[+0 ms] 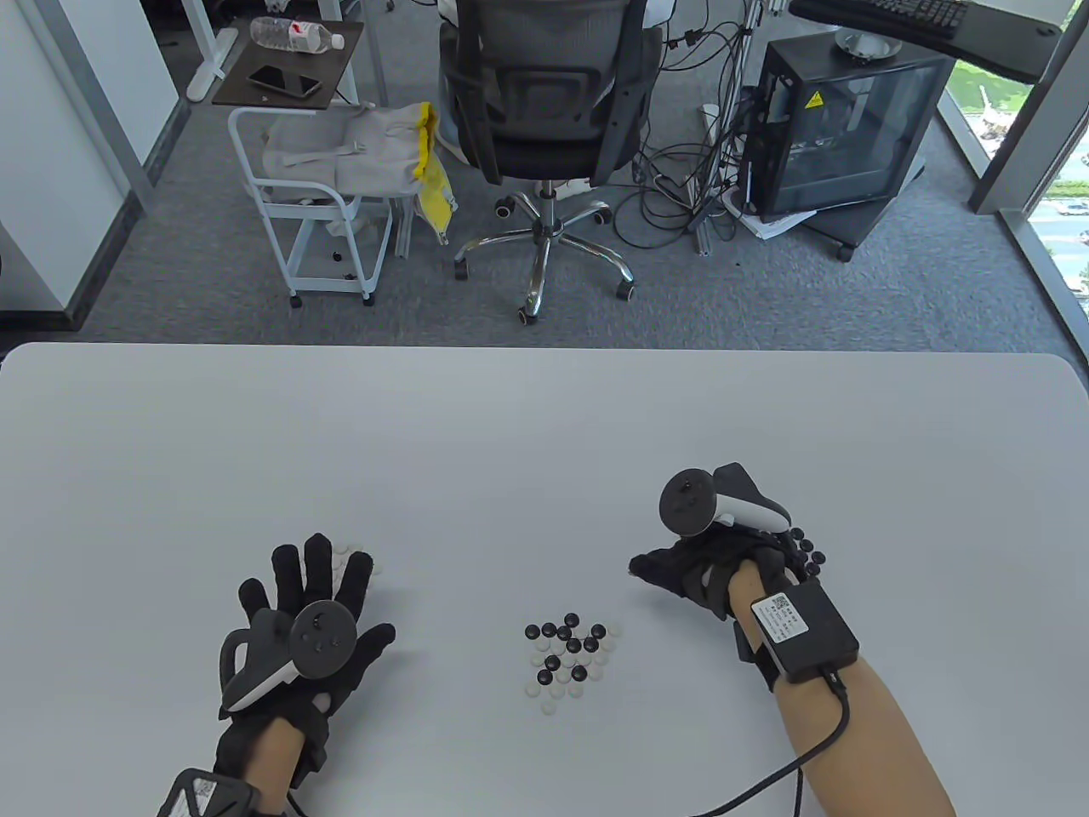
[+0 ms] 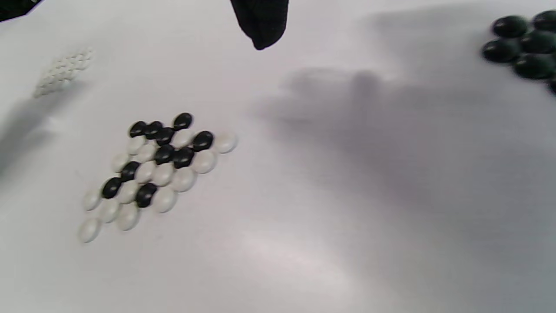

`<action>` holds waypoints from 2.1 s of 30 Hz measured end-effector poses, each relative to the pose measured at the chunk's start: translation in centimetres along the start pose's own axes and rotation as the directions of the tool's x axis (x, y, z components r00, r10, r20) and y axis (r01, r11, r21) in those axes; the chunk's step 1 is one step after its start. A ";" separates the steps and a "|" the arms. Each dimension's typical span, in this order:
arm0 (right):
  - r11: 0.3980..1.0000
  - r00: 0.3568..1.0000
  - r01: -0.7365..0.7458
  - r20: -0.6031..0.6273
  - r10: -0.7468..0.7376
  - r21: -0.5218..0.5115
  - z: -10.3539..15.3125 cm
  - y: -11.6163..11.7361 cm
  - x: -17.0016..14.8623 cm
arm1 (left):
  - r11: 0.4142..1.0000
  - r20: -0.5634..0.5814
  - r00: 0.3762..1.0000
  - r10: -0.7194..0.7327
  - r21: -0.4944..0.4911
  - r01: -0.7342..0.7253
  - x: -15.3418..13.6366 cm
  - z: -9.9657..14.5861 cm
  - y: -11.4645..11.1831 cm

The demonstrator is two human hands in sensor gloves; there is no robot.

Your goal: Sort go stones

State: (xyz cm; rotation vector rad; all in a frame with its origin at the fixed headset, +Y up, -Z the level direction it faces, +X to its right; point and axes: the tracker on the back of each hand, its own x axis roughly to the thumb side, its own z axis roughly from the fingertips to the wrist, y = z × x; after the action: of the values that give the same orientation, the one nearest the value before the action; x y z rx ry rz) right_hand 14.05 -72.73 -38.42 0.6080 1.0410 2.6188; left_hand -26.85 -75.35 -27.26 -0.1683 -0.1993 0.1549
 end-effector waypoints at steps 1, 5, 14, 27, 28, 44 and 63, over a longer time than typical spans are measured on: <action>1.000 0.999 -0.015 0.033 0.015 0.012 -0.3 0.3 0.9 | 1.000 -0.001 1.000 -0.001 0.003 0.001 0.0 0.0 0.0; 0.995 0.989 -0.084 0.128 0.076 0.062 -1.2 1.7 3.7 | 1.000 0.001 1.000 0.000 0.006 0.000 0.0 0.0 0.0; 0.977 0.979 -0.148 0.163 0.124 0.150 -4.0 4.7 5.9 | 1.000 0.000 1.000 0.009 0.010 -0.009 -0.1 0.0 0.0; 0.997 0.984 -0.059 -0.162 0.068 0.059 -2.5 0.7 -2.5 | 1.000 0.003 1.000 0.019 0.019 -0.019 -0.3 0.1 0.1; 0.997 0.982 -0.048 -0.178 0.057 0.052 -2.2 0.6 -3.1 | 1.000 0.003 1.000 0.019 0.020 -0.019 -0.3 0.1 0.1; 0.999 0.944 -0.038 -0.329 0.036 0.001 1.4 0.4 -8.9 | 1.000 -0.005 1.000 0.007 0.005 -0.007 -0.2 0.0 0.0; 0.988 0.989 -0.138 0.055 0.134 0.069 -0.1 2.5 1.5 | 1.000 -0.004 1.000 0.010 0.007 -0.010 -0.2 0.0 0.1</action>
State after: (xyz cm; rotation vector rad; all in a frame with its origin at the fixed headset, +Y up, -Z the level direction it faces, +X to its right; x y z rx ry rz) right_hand 12.49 -74.02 -36.34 0.7832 1.1211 2.6755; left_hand -27.06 -75.32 -27.29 -0.1623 -0.1940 0.1648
